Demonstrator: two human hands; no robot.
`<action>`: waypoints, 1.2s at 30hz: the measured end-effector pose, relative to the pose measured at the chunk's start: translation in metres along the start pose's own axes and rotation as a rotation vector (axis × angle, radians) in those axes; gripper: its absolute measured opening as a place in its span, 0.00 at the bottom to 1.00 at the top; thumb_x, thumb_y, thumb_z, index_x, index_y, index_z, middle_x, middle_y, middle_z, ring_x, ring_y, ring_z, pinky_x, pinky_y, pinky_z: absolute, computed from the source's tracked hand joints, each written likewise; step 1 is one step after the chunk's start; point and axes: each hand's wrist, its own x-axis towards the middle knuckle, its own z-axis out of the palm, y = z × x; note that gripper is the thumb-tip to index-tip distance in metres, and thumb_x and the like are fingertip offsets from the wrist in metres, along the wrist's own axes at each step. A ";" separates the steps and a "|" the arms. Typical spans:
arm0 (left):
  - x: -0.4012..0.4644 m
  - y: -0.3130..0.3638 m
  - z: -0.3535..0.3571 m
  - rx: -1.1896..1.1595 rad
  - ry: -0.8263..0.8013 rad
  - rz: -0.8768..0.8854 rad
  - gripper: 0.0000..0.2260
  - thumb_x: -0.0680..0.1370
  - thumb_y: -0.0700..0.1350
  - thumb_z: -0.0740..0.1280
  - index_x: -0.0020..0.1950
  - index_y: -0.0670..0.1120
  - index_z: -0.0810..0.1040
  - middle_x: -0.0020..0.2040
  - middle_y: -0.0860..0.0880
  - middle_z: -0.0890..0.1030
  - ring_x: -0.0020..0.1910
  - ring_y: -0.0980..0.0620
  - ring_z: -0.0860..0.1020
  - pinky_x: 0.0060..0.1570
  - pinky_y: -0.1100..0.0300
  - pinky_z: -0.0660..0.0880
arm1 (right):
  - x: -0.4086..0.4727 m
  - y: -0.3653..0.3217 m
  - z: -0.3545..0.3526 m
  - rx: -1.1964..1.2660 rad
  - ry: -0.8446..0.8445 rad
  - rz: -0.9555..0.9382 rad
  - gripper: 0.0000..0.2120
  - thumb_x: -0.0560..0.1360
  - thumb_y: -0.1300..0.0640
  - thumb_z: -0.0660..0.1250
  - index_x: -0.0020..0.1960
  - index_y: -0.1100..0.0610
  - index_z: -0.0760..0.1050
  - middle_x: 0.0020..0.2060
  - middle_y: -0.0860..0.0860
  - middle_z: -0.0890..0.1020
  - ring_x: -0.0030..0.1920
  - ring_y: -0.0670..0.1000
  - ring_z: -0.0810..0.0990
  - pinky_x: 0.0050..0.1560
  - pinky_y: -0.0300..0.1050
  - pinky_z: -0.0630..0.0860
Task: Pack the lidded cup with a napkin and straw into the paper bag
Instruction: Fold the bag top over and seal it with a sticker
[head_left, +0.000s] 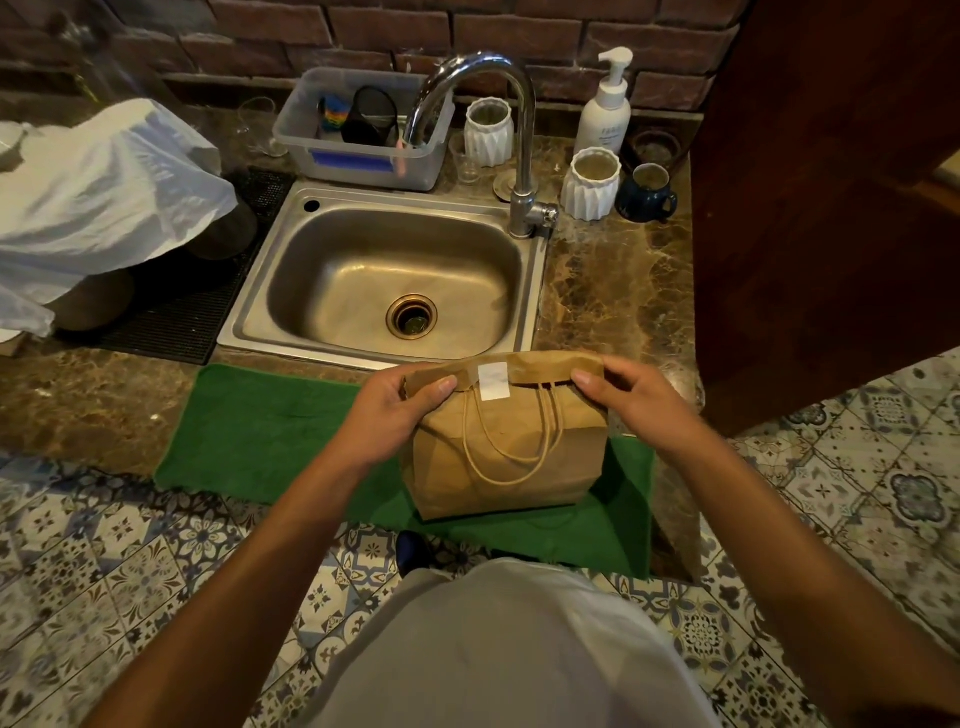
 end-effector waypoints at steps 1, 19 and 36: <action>0.000 0.000 0.000 0.000 0.001 0.001 0.03 0.80 0.44 0.70 0.52 0.49 0.83 0.41 0.59 0.87 0.42 0.63 0.83 0.41 0.69 0.77 | -0.003 0.003 0.005 0.044 0.041 0.004 0.07 0.80 0.52 0.69 0.55 0.46 0.83 0.51 0.47 0.88 0.52 0.43 0.85 0.57 0.46 0.79; -0.019 0.003 0.006 -0.068 0.198 0.129 0.17 0.83 0.39 0.65 0.69 0.55 0.78 0.63 0.50 0.82 0.57 0.55 0.83 0.58 0.57 0.81 | -0.003 -0.003 0.027 0.100 0.233 -0.119 0.15 0.81 0.61 0.67 0.66 0.50 0.81 0.59 0.46 0.84 0.61 0.47 0.82 0.65 0.50 0.79; 0.028 0.050 -0.011 -0.007 -0.141 0.329 0.14 0.82 0.42 0.67 0.60 0.62 0.82 0.59 0.45 0.83 0.54 0.51 0.82 0.48 0.62 0.79 | -0.060 -0.033 0.041 0.127 0.666 -0.192 0.15 0.82 0.59 0.67 0.64 0.46 0.81 0.60 0.47 0.85 0.61 0.49 0.82 0.63 0.56 0.80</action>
